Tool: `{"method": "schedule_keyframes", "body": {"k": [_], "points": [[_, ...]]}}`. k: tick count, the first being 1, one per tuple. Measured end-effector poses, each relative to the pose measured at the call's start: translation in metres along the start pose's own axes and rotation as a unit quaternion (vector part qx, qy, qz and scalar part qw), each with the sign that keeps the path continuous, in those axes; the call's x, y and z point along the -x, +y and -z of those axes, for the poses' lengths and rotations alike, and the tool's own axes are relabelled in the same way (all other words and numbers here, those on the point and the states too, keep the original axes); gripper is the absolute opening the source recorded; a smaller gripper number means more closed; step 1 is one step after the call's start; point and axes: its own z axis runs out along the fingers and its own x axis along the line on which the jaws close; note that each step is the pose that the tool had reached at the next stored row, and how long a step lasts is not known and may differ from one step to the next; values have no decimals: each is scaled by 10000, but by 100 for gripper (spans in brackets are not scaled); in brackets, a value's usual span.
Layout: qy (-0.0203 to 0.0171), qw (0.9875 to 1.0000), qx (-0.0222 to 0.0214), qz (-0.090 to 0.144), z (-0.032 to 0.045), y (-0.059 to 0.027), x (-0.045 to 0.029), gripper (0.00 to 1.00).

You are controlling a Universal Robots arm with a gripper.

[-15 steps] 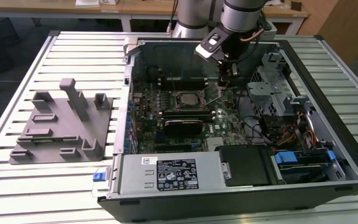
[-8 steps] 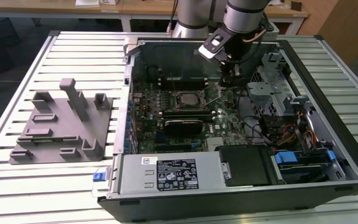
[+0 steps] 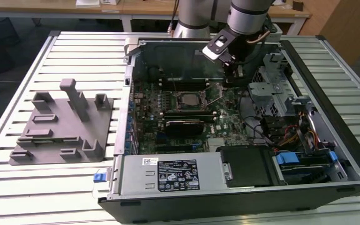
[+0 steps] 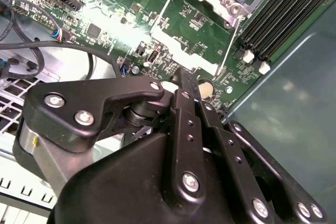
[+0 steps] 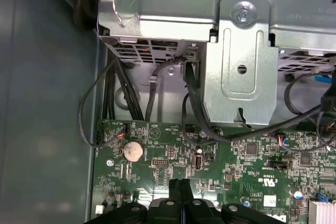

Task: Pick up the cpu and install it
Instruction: 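Close the cpu cover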

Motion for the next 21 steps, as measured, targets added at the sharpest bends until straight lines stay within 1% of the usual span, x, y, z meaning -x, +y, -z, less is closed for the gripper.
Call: {"method": "schedule_keyframes", "body": {"k": [2,7,9,11,13,14,17,21], "points": [[0,10000,-6,3,-17,8,-2,11],[9,10000,-17,18,-93,6,-2,11],[17,10000,-19,24,-98,-3,2,11],[27,10000,-17,25,-98,-38,2,11],[30,10000,-18,26,-95,-91,2,11],[44,10000,-20,23,-101,-123,-2,11],[39,10000,-17,24,-97,-205,-4,11],[39,10000,-18,25,-93,-236,-5,11]]}}
